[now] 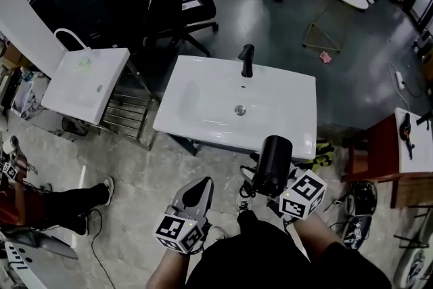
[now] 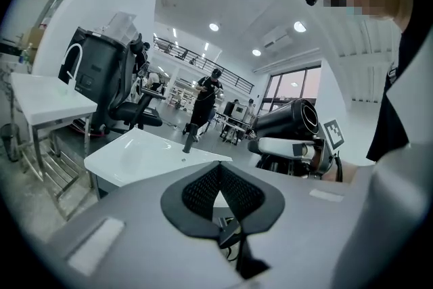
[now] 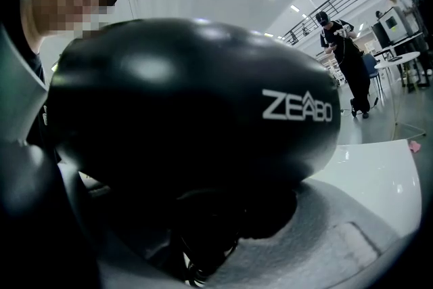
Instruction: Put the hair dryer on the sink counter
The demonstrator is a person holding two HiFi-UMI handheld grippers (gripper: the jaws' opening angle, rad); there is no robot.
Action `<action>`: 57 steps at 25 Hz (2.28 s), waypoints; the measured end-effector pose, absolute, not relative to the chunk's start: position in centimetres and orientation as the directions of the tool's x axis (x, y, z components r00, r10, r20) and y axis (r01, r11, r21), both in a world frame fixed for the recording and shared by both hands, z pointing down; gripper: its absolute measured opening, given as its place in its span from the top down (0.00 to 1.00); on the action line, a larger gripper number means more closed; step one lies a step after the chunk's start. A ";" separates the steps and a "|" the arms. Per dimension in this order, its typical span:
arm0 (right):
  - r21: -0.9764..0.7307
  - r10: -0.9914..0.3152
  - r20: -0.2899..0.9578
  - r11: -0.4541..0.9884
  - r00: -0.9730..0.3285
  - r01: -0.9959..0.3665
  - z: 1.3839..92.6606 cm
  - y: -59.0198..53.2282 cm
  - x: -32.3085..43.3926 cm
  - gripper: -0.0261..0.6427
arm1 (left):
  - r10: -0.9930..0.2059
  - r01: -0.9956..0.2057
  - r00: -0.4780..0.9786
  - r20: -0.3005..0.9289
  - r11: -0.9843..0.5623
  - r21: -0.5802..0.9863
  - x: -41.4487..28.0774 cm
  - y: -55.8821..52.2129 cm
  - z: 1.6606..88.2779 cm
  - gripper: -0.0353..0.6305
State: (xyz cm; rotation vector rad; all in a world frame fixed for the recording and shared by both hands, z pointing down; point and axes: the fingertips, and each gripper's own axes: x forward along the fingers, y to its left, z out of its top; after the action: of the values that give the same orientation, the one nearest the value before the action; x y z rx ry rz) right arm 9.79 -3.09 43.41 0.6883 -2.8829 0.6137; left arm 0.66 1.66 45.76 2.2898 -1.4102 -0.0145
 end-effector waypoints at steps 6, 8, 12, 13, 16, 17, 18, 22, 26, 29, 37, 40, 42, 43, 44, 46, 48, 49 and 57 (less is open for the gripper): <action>-0.366 -0.379 0.194 0.827 -0.905 -0.426 43.6 -7.0 9.7 0.69 | -0.865 -0.860 0.447 0.229 -0.345 0.375 0.7 -1.4 45.7 0.94; -0.371 -0.366 0.196 0.831 -0.910 -0.414 43.7 -8.0 9.6 0.69 | -0.871 -0.866 0.433 0.232 -0.331 0.374 0.6 -2.2 45.7 0.94; -0.378 -0.334 0.195 0.842 -0.922 -0.385 43.9 -10.0 9.8 0.69 | -0.887 -0.880 0.399 0.233 -0.299 0.368 0.7 -3.7 45.5 0.94; -0.380 -0.324 0.194 0.845 -0.926 -0.375 43.9 -10.5 9.9 0.69 | -0.891 -0.884 0.389 0.232 -0.291 0.365 0.8 -4.1 45.5 0.94; -0.378 -0.301 0.194 0.855 -0.934 -0.354 44.1 -11.7 9.9 0.69 | -0.902 -0.894 0.366 0.230 -0.272 0.357 1.0 -5.1 45.3 0.94; -0.375 -0.297 0.195 0.858 -0.935 -0.350 44.0 -12.1 9.9 0.69 | -0.904 -0.896 0.362 0.229 -0.269 0.355 1.1 -5.3 45.2 0.94; -0.374 -0.294 0.194 0.860 -0.936 -0.348 44.0 -12.5 9.9 0.69 | -0.905 -0.897 0.358 0.229 -0.266 0.353 1.2 -5.5 45.2 0.94; -0.384 -0.288 0.182 0.859 -0.940 -0.338 43.9 -13.1 10.3 0.69 | -0.906 -0.902 0.350 0.238 -0.257 0.348 1.6 -5.9 45.0 0.94; -0.381 -0.306 0.173 0.856 -0.936 -0.350 43.6 -13.7 10.8 0.69 | -0.901 -0.897 0.369 0.230 -0.280 0.341 2.1 -6.9 44.3 0.94; -0.391 -0.334 0.164 0.842 -0.928 -0.372 42.9 -14.3 11.5 0.69 | -0.889 -0.890 0.398 0.229 -0.313 0.332 2.8 -7.7 43.8 0.94; -0.356 -0.413 0.186 0.818 -0.892 -0.453 42.8 -16.1 12.1 0.69 | -0.844 -0.850 0.494 0.207 -0.419 0.319 3.0 -11.1 42.9 0.94; -0.353 -0.447 0.194 0.799 -0.873 -0.487 43.2 -17.2 11.3 0.69 | -0.820 -0.826 0.535 0.202 -0.458 0.328 2.2 -12.6 43.2 0.94; -0.350 -0.470 0.200 0.786 -0.860 -0.511 43.4 -18.1 10.3 0.69 | -0.800 -0.809 0.564 0.206 -0.485 0.331 1.3 -13.6 43.4 0.94; -0.348 -0.482 0.203 0.778 -0.852 -0.523 43.4 -18.6 9.7 0.69 | -0.789 -0.801 0.578 0.210 -0.499 0.332 0.7 -14.1 43.5 0.94; -0.348 -0.495 0.206 0.769 -0.844 -0.536 43.4 -19.1 9.1 0.69 | -0.778 -0.793 0.591 0.214 -0.512 0.332 0.1 -14.6 43.6 0.94; -0.351 -0.520 0.212 0.750 -0.827 -0.561 43.4 -20.0 7.8 0.69 | -0.758 -0.777 0.615 0.219 -0.535 0.332 -1.3 -15.6 43.7 0.94; -0.351 -0.542 0.215 0.733 -0.812 -0.582 43.5 -20.8 6.2 0.69 | -0.740 -0.763 0.635 0.224 -0.555 0.330 -3.0 -16.7 43.9 0.94; -0.351 -0.552 0.215 0.726 -0.806 -0.591 43.5 -21.2 5.3 0.69 | -0.731 -0.757 0.644 0.227 -0.564 0.330 -3.9 -17.2 44.2 0.94; -0.306 -0.600 0.245 0.698 -0.762 -0.648 43.9 -23.4 0.4 0.69 | -0.665 -0.702 0.707 0.241 -0.620 0.350 -8.6 -19.3 45.5 0.94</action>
State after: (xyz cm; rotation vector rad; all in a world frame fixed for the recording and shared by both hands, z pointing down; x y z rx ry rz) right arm 0.40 -23.45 43.89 1.0257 -2.7770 0.5726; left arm -8.58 -19.29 45.55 2.4951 -1.0557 0.1217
